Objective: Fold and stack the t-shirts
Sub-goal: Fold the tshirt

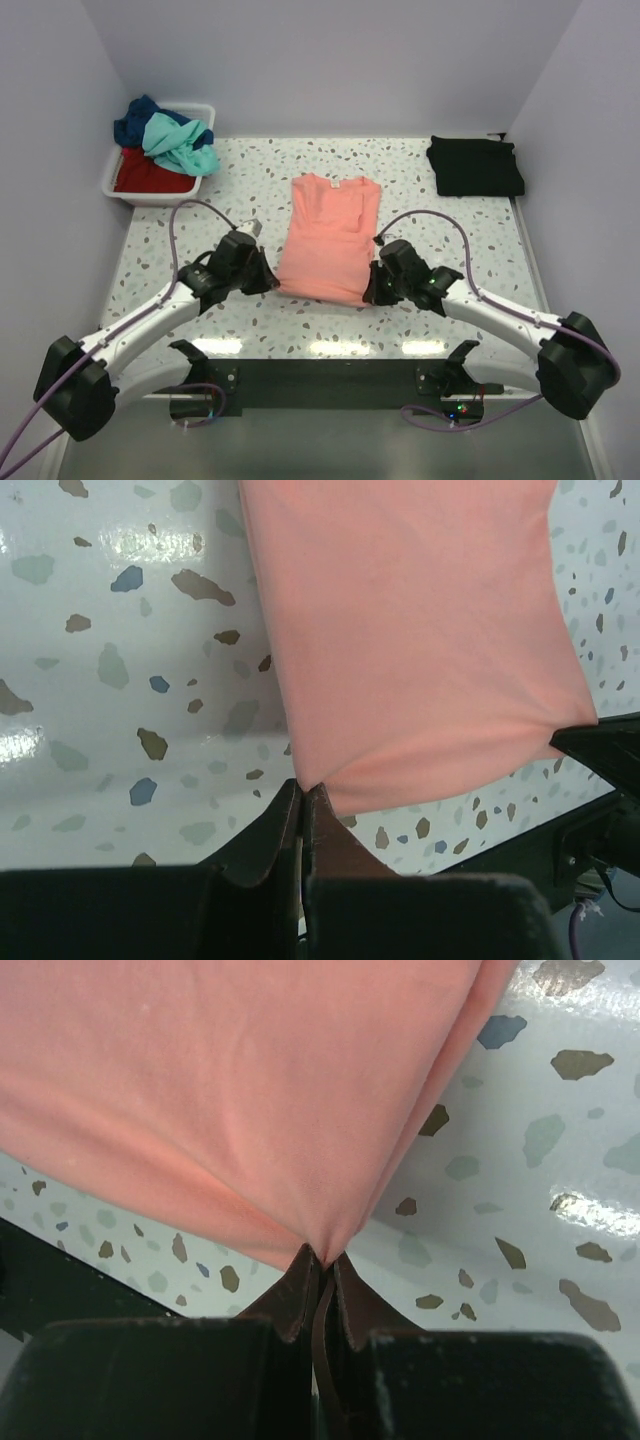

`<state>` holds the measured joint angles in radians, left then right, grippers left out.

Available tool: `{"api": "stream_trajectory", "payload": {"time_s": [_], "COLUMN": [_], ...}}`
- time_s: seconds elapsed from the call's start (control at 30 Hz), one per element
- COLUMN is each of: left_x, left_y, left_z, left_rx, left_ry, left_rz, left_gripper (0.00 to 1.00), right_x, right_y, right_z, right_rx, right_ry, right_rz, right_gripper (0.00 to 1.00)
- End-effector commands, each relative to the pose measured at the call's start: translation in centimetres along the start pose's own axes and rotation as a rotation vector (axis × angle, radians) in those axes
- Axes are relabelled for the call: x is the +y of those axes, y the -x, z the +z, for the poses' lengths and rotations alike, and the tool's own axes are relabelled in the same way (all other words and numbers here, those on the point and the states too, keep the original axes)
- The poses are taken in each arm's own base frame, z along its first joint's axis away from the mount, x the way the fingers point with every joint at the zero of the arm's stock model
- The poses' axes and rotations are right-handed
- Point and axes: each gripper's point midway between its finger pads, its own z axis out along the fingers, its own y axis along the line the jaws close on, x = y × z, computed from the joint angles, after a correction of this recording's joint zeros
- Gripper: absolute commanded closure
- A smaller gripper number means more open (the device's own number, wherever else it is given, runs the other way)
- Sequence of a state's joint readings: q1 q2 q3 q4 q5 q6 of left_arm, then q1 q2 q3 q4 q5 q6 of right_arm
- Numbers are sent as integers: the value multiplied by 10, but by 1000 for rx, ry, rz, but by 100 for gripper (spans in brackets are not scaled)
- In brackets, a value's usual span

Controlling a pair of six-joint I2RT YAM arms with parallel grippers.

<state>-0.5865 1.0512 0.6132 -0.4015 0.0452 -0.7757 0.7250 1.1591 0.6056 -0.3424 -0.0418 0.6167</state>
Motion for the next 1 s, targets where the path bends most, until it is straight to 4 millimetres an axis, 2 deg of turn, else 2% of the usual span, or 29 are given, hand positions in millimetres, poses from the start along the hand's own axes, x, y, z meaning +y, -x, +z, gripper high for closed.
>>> {"api": "stream_trajectory", "payload": {"time_s": [0.0, 0.1, 0.33, 0.43, 0.53, 0.73, 0.87, 0.93, 0.97], "left_x": [3, -3, -14, -17, -22, -36, -50, -56, -55], "left_y": [10, 15, 33, 45, 65, 109, 135, 150, 152], "left_z": [-23, -35, -62, -67, -69, -53, -41, -41, -35], "left_rx": [-50, -71, -153, -194, -250, -321, -352, -382, -376], "left_ry": [47, 30, 27, 34, 61, 144, 180, 190, 213], "left_rz": [-23, -10, 20, 32, 50, 62, 73, 90, 92], "left_gripper": [100, 100, 100, 100, 100, 100, 100, 100, 100], "right_x": [-14, -9, 8, 13, 19, 14, 14, 14, 14], "right_y": [-1, 8, 44, 63, 84, 119, 137, 143, 144], "right_z": [-21, -33, -68, -85, -98, -99, -89, -81, -77], "right_rx": [-23, -40, -139, -196, -246, -323, -351, -350, -349], "right_ry": [-99, -104, -95, -105, -119, -225, -262, -269, -267], "right_rz": [42, 38, 36, 29, 3, -48, -58, -50, -49], "right_gripper": [100, 100, 100, 100, 100, 100, 100, 100, 100]}}
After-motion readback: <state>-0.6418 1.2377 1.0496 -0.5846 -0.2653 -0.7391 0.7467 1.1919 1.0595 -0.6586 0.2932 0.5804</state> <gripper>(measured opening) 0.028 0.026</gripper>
